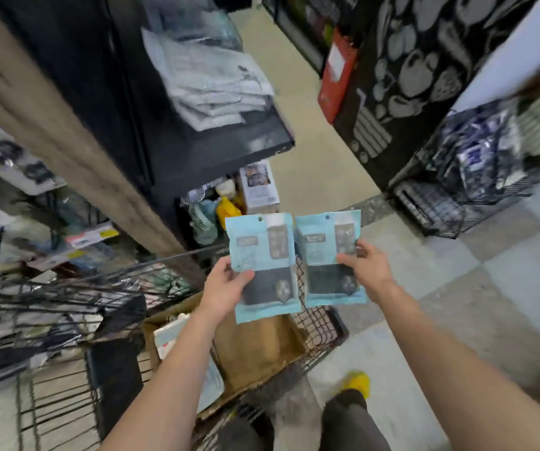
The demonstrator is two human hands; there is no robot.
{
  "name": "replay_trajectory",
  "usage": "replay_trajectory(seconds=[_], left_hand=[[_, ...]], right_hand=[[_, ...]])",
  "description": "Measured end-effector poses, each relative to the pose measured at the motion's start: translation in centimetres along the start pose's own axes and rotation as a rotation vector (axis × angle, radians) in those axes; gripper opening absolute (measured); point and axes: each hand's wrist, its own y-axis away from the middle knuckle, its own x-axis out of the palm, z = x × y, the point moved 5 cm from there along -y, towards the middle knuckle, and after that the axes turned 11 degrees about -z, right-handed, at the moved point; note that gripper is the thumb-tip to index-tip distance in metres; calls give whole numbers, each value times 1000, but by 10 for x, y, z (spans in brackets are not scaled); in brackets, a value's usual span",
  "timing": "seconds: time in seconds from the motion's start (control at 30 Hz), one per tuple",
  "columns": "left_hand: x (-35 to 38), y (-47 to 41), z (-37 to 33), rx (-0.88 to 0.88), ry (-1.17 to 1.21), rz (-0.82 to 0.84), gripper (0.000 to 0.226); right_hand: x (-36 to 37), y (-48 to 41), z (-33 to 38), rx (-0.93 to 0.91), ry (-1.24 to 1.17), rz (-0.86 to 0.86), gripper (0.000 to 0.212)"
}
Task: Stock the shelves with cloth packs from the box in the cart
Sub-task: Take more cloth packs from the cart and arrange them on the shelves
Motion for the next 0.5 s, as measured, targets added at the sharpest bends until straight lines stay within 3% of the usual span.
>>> replay_trajectory(seconds=[0.17, 0.5], left_hand=[[110, 19, -64, 72, -48, 102, 33], [325, 65, -168, 106, 0, 92, 24]], right_hand=[[-107, -57, 19, -52, -98, -73, 36], [-287, -167, 51, -99, -203, -52, 35]])
